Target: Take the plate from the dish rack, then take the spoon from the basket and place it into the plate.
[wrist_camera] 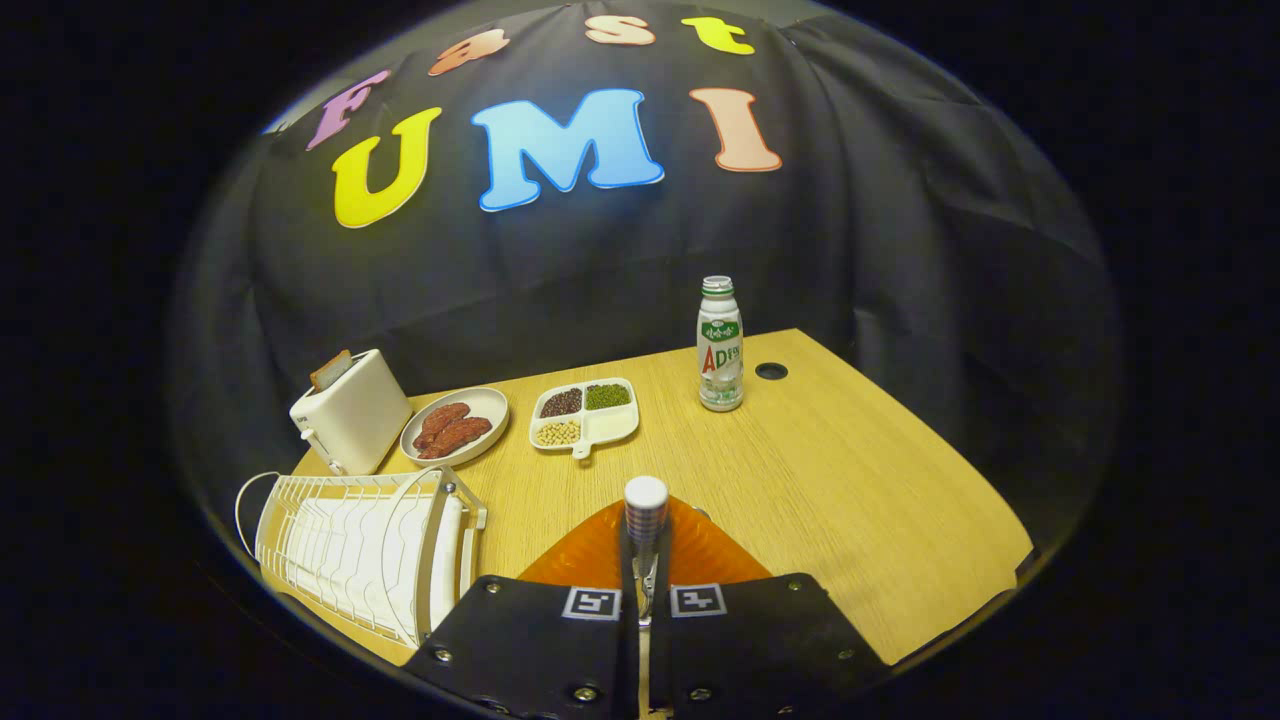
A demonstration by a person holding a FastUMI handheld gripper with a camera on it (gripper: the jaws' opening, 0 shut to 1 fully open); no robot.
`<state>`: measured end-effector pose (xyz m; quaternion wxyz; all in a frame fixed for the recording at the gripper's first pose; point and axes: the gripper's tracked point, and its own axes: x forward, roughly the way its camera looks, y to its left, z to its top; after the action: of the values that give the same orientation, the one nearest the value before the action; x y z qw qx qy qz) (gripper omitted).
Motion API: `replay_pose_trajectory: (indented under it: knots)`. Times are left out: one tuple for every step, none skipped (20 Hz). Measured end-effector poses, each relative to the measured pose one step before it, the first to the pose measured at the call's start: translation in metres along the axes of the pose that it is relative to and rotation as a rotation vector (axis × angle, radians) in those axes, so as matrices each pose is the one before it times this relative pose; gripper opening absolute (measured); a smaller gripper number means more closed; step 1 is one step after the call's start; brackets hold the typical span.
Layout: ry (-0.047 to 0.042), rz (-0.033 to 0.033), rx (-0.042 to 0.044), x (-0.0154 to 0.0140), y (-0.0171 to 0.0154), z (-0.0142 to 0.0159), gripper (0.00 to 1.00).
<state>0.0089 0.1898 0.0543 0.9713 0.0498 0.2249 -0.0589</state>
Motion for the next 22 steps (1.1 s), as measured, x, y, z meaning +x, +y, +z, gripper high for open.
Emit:
replay_pose_trajectory:
  knots:
    - [-0.0103, -0.01488, -0.02591, -0.00618, 0.00156, 0.00715, 0.04]
    - [-0.0113, -0.00909, -0.02387, -0.00723, 0.00428, 0.0059, 0.04]
    - [-0.0095, -0.00695, -0.02588, -0.00809, 0.00478, 0.00663, 0.04]
    - [-0.01078, -0.00856, -0.03066, -0.0077, 0.0041, 0.00606, 0.04]
    - [-0.01064, -0.00972, -0.03276, -0.00915, 0.00458, 0.00668, 0.04]
    - [-0.00734, -0.00625, -0.03633, -0.00892, 0.00556, 0.00578, 0.04]
    - [-0.00838, -0.00844, -0.03942, -0.01012, 0.00469, 0.00639, 0.04]
    - [-0.00797, -0.00079, -0.03591, -0.0093, 0.00576, 0.00545, 0.04]
    - [-0.00452, 0.00603, -0.02924, -0.01045, 0.0091, 0.00348, 0.04]
    - [-0.00648, 0.00758, -0.02647, -0.01118, 0.00824, 0.0039, 0.04]
    - [-0.00783, 0.00864, -0.02657, -0.01139, 0.00978, 0.00315, 0.04]
    - [-0.00678, 0.01103, -0.02418, -0.01079, 0.00959, 0.00101, 0.04]
    - [-0.00582, 0.01734, -0.01765, -0.01114, 0.01222, 0.00106, 0.04]
    - [-0.00616, 0.02392, -0.00861, -0.01157, 0.01372, -0.00028, 0.04]
    - [-0.00205, 0.02577, -0.00512, -0.01022, 0.01409, -0.00164, 0.04]
    - [0.00201, 0.0251, -0.00377, -0.00892, 0.01438, -0.00477, 0.04]
    - [0.00777, 0.02765, -0.00734, -0.00898, 0.01402, -0.0065, 0.04]
    - [0.00671, 0.02232, -0.0072, -0.00689, 0.01251, -0.00654, 0.04]
    - [0.00647, 0.02096, -0.00606, -0.00593, 0.01159, -0.00639, 0.04]
    - [0.01417, 0.01656, -0.00771, -0.00471, 0.01009, -0.00978, 0.04]
    - [0.01252, 0.01352, -0.00601, -0.00369, 0.00878, -0.00835, 0.04]
    - [0.00659, 0.01128, -0.00055, -0.0018, 0.00793, -0.00792, 0.04]
